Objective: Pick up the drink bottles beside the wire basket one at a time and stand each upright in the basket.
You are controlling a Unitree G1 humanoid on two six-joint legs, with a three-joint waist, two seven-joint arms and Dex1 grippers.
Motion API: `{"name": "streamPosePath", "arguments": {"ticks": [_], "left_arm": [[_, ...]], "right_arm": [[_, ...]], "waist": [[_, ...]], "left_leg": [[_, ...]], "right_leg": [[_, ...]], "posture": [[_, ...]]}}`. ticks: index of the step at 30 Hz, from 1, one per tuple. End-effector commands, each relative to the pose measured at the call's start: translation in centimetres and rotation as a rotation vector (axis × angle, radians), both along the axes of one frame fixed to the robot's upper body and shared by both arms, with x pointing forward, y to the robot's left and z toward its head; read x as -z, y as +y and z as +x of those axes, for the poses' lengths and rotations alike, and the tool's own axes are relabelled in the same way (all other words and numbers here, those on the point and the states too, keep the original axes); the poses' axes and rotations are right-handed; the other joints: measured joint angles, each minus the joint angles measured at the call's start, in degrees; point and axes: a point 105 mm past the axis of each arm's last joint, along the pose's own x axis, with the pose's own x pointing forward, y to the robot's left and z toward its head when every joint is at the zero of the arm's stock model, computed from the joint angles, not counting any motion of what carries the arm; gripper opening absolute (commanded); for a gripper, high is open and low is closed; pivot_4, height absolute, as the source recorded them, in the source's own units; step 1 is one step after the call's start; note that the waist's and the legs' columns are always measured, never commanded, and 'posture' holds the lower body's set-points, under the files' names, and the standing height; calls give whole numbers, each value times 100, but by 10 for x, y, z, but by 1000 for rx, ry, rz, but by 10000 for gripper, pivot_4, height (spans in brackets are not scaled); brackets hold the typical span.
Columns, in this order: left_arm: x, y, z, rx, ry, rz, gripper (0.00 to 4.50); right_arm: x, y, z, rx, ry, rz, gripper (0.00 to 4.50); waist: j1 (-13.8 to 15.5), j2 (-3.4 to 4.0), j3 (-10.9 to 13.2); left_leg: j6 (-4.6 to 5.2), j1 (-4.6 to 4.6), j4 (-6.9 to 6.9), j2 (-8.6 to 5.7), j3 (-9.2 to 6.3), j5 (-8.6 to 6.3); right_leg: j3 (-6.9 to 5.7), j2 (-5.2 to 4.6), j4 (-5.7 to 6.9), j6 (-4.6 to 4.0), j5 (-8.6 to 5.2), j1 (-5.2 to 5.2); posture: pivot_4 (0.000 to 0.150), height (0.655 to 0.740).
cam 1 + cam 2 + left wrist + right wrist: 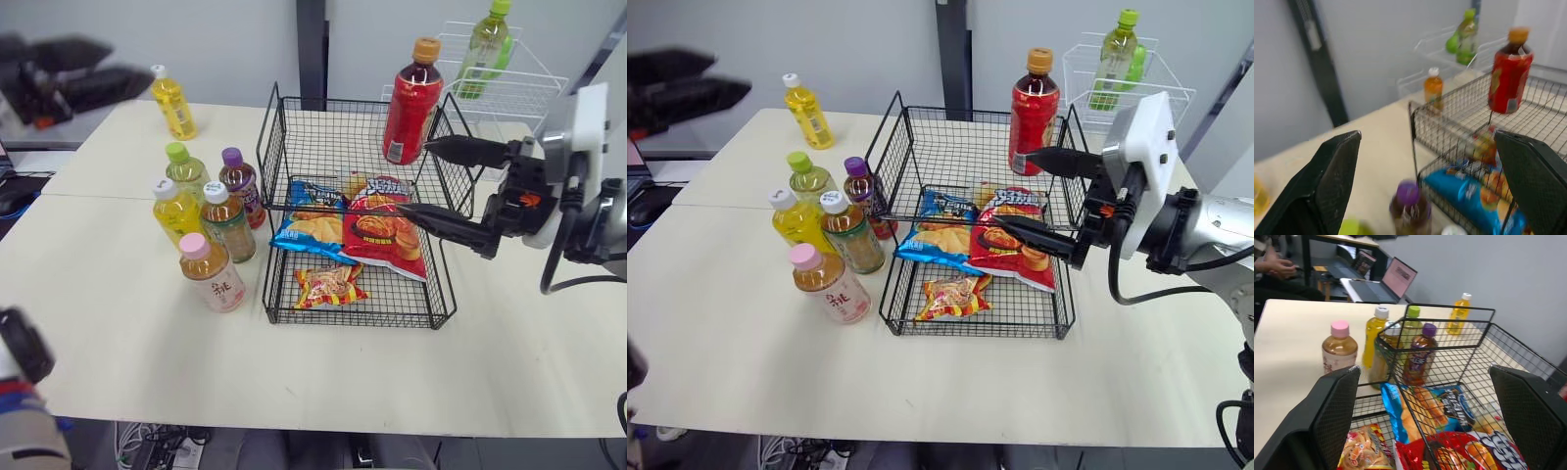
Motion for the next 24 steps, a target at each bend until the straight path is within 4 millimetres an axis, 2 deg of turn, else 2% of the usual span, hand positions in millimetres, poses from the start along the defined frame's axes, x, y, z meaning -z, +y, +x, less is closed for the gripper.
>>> {"name": "streamPosePath", "arguments": {"ticks": [1,5,9,12,16,20,24], "left_arm": [[9,27,-21,-86,-44,8,44930],[66,54,-37,-161,74,18,44930],[94,57,-44,-187,87,-22,44930],[100,47,-39,-165,73,-61,44930],[93,31,-25,-162,16,-96,44930],[84,20,-1,-188,-42,-133,44930],[88,8,23,-205,-49,-95,44930]], "right_arm": [[0,3,6,-27,-8,-37,45000],[11,11,12,-78,32,-95,45000],[17,20,12,-132,51,-105,45000],[22,27,8,-193,78,-104,45000],[22,36,-1,-259,77,-84,45000],[18,39,-5,-294,71,-51,45000],[17,39,-6,-298,59,-48,45000]], "waist": [[14,-11,-2],[30,-17,-7],[91,-26,-12],[159,-29,-14],[163,-31,-15],[155,-32,-16],[152,-32,-16]], "left_leg": [[2,-2,7,-2,-2,-1],[5,0,13,-4,2,-3],[5,-3,16,2,-2,-3],[5,-7,16,4,0,-3],[5,-10,16,3,-3,-3],[5,-10,16,2,-9,-3],[5,-10,16,-1,-15,-3]], "right_leg": [[-1,-2,11,-1,-1,-1],[-1,-10,28,-11,-6,-7],[0,-12,32,-21,-13,-9],[-6,-10,31,-24,-14,-9],[-5,-11,30,-24,-14,-7],[-5,-9,31,-23,-13,-6],[-4,-7,31,-21,-12,-2]], "posture": [[1500,6736],[1500,6736],[1500,6736],[1500,6736],[1500,6736],[1500,6736],[1500,6736]]}}
